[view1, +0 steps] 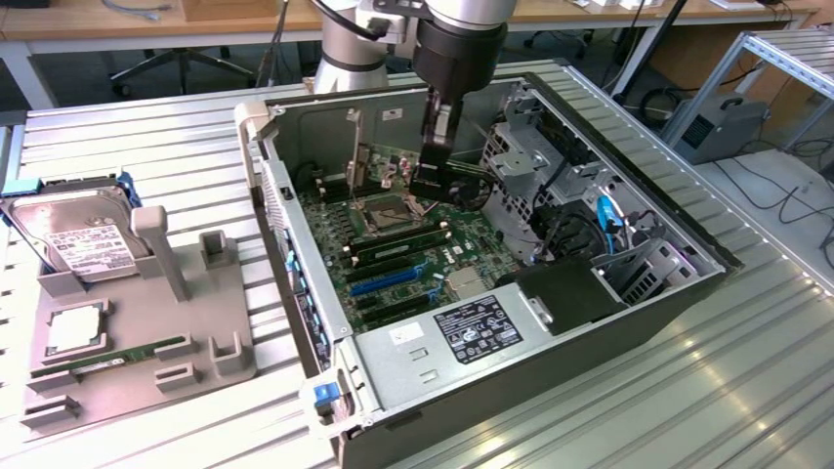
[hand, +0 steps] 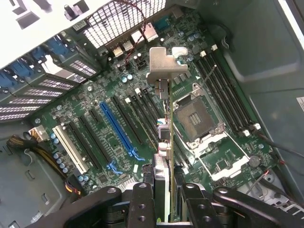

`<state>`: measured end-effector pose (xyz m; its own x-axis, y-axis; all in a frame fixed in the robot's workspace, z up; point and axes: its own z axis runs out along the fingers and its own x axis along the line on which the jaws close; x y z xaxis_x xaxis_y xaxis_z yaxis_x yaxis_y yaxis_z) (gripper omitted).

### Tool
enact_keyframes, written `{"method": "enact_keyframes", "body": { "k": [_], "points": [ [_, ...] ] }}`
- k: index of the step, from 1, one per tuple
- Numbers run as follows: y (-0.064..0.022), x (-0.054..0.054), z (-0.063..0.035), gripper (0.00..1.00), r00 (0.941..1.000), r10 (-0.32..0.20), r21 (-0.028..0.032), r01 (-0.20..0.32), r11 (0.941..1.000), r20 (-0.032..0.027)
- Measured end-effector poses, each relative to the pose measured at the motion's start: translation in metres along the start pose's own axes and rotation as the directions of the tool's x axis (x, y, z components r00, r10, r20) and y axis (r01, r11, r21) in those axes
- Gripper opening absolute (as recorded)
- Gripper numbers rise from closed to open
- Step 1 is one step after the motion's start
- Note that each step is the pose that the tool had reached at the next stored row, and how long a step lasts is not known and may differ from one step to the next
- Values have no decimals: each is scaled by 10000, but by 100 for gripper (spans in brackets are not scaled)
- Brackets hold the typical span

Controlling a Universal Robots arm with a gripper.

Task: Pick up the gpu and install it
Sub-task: 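Insert the gpu into the slot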

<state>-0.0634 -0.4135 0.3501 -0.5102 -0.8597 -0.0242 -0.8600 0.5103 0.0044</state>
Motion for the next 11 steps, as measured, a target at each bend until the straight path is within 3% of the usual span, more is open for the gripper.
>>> {"method": "enact_keyframes", "body": {
  "k": [11],
  "points": [
    [0,0,0,27,9995,-325,1,325,9995,-17]
  ]
}}
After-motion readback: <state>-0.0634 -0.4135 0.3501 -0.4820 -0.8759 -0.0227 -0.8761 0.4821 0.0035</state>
